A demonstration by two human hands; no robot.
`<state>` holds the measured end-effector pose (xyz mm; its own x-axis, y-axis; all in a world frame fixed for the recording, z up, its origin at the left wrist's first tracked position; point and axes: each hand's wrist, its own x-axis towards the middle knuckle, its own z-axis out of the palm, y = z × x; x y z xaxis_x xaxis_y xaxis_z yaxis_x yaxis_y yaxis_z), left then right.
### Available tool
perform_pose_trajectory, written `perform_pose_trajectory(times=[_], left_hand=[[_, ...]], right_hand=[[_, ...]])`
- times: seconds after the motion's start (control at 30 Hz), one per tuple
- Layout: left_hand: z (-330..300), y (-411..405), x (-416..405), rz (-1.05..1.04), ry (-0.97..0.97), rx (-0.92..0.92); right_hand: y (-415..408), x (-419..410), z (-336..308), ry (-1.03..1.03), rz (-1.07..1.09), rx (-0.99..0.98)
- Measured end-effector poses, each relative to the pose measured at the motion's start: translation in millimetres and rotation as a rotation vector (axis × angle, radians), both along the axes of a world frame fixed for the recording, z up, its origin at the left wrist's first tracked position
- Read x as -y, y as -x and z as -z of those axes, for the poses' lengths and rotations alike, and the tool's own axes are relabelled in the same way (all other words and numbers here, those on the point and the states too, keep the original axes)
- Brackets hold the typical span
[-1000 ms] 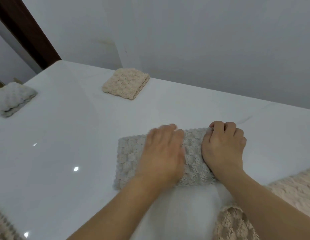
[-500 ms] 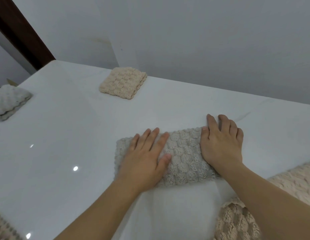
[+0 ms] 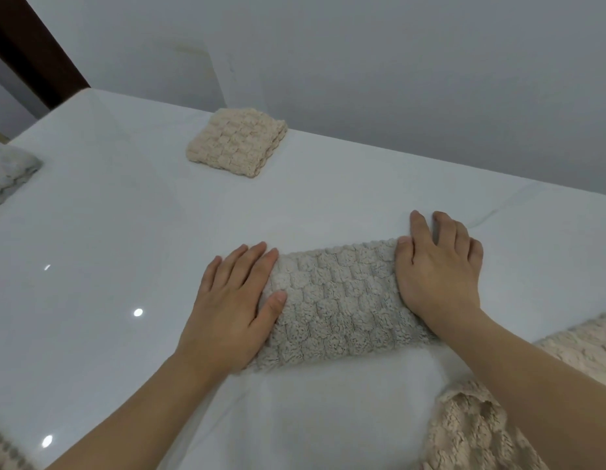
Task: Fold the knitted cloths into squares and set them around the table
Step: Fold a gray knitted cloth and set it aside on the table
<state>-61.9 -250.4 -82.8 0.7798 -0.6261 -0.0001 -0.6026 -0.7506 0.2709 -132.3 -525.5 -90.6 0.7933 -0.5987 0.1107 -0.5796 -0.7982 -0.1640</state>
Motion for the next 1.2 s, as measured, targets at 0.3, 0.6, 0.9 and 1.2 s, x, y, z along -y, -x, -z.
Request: perform_pose_trajectory(times=[0.3,0.6,0.9,1.2], left_hand=[[-2,6,1,-0.182,0.139,0.121],[-16,22,-10,-0.277,0.334,-0.064],[-27,18,-50,0.301,0.031,-0.028],[-25,14,-17,0.353,0.114,0.08]], right_hand=[[-23,-5,-27,0.18,-0.219,-0.008],[32,-105,-14,0.018,-0.253,-0.18],[13,-24,-20,0.01,-0.674,-0.144],[21,-31,-10,-0.095,-0.502,0.159]])
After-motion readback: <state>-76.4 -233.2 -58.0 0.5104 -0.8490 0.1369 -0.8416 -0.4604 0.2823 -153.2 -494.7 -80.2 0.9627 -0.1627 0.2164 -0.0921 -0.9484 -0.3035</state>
